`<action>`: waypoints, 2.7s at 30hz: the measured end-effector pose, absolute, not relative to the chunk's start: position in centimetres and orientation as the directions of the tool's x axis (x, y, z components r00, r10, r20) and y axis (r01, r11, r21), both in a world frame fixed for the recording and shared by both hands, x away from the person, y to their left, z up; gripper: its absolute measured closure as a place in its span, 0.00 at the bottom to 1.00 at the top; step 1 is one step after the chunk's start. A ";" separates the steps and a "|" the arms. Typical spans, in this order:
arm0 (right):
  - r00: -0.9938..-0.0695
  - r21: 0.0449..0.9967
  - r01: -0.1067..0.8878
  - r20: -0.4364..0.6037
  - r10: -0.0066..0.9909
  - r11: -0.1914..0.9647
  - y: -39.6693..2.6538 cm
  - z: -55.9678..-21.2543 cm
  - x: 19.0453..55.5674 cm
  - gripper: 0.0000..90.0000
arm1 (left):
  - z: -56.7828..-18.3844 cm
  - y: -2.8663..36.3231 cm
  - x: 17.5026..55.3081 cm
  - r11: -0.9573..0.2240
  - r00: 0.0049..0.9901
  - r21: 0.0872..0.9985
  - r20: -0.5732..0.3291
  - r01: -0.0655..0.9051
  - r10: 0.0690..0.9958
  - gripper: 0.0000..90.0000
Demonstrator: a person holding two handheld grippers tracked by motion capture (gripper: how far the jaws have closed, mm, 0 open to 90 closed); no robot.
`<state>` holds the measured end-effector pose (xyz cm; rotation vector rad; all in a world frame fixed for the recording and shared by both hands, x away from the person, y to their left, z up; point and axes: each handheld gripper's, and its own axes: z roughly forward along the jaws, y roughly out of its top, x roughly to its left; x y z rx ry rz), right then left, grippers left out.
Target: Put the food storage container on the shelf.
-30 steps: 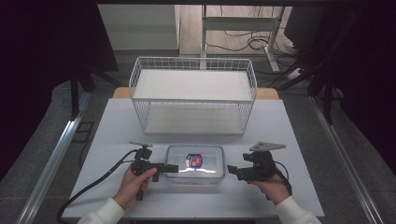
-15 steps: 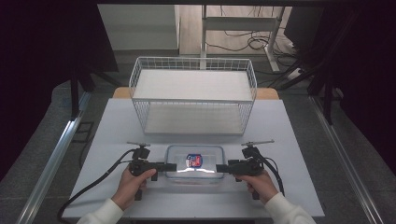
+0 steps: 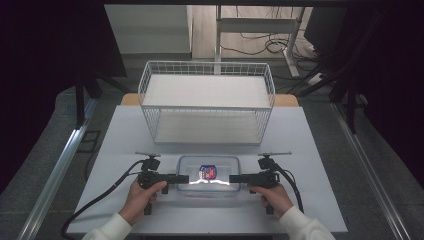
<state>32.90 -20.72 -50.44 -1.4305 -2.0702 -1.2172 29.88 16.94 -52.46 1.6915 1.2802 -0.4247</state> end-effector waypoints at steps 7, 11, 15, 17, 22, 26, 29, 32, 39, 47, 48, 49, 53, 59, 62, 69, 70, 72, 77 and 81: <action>-0.413 0.444 0.891 0.705 0.576 0.095 -21.2 -50.3 32.7 0.47 | -52.0 17.2 29.6 -0.013 0.408 0.485 -0.721 0.874 0.560 0.38; -0.412 0.458 0.886 0.708 0.574 0.072 -21.4 -49.9 32.4 0.52 | -51.6 17.4 29.3 -0.006 0.421 0.504 -0.714 0.864 0.560 0.44; -0.433 0.482 0.873 0.692 0.578 0.078 -21.5 -49.5 32.0 0.54 | -51.4 17.4 28.9 -0.006 0.428 0.513 -0.709 0.858 0.561 0.47; -0.438 0.487 0.870 0.687 0.580 0.080 -21.5 -49.5 31.9 0.54 | -51.3 17.4 28.7 -0.005 0.431 0.518 -0.707 0.855 0.561 0.48; -0.443 0.494 0.866 0.683 0.580 0.079 -21.6 -49.3 31.8 0.55 | -51.1 17.5 28.6 -0.003 0.438 0.525 -0.706 0.851 0.556 0.51; -0.443 0.494 0.866 0.686 0.578 0.078 -21.6 -49.2 31.8 0.57 | -51.1 17.6 28.6 -0.003 0.435 0.523 -0.705 0.852 0.560 0.51; -0.441 0.492 0.867 0.687 0.577 0.077 -21.6 -49.2 31.7 0.58 | -51.0 17.6 28.7 -0.004 0.433 0.520 -0.707 0.854 0.560 0.51; -0.430 0.480 0.874 0.697 0.573 0.073 -21.7 -49.2 32.0 0.58 | -51.0 17.6 28.8 0.003 0.429 0.518 -0.710 0.855 0.558 0.51; -0.402 0.447 0.892 0.720 0.566 0.065 -21.6 -49.2 33.0 0.58 | -51.1 17.8 29.8 0.016 0.408 0.501 -0.723 0.866 0.558 0.51; -0.390 0.437 0.898 0.735 0.555 0.052 -21.4 -49.1 35.3 0.59 | -50.8 18.3 31.4 0.021 0.411 0.506 -0.725 0.862 0.553 0.53; -0.391 0.440 0.897 0.736 0.553 0.049 -21.4 -49.0 35.6 0.59 | -50.8 18.4 31.9 0.026 0.410 0.503 -0.732 0.864 0.544 0.53; -0.393 0.442 0.896 0.736 0.551 0.048 -21.3 -48.9 36.1 0.59 | -50.8 18.5 32.2 0.028 0.409 0.502 -0.734 0.864 0.542 0.54; -0.406 0.463 0.885 0.723 0.559 0.044 -20.8 -48.7 37.6 0.59 | -50.8 18.9 33.9 0.035 0.410 0.511 -0.728 0.859 0.549 0.54; -0.421 0.496 0.868 0.710 0.564 0.024 -20.5 -48.4 39.1 0.59 | -50.3 19.2 36.0 0.033 0.431 0.535 -0.713 0.844 0.553 0.54; -0.423 0.513 0.858 0.703 0.572 0.005 -20.2 -48.0 40.4 0.58 | -50.3 19.3 37.1 0.037 0.436 0.543 -0.713 0.839 0.549 0.54; -0.435 0.549 0.836 0.683 0.587 -0.020 -20.1 -47.9 41.9 0.58 | -50.5 19.3 38.8 0.052 0.443 0.557 -0.712 0.829 0.545 0.54; -0.435 0.554 0.832 0.683 0.587 -0.028 -20.1 -47.9 42.0 0.58 | -50.5 19.3 39.2 0.055 0.447 0.562 -0.710 0.826 0.544 0.54; -0.436 0.557 0.830 0.682 0.587 -0.030 -20.1 -47.9 42.2 0.58 | -50.5 19.3 39.5 0.054 0.446 0.563 -0.707 0.825 0.550 0.54; -0.424 0.552 0.832 0.691 0.586 -0.050 -20.0 -48.5 43.1 0.58 | -50.8 19.3 40.4 0.068 0.441 0.567 -0.704 0.821 0.556 0.54; -0.415 0.554 0.830 0.691 0.592 -0.066 -20.1 -48.8 43.5 0.58 | -51.2 19.2 40.8 0.085 0.437 0.569 -0.710 0.818 0.553 0.54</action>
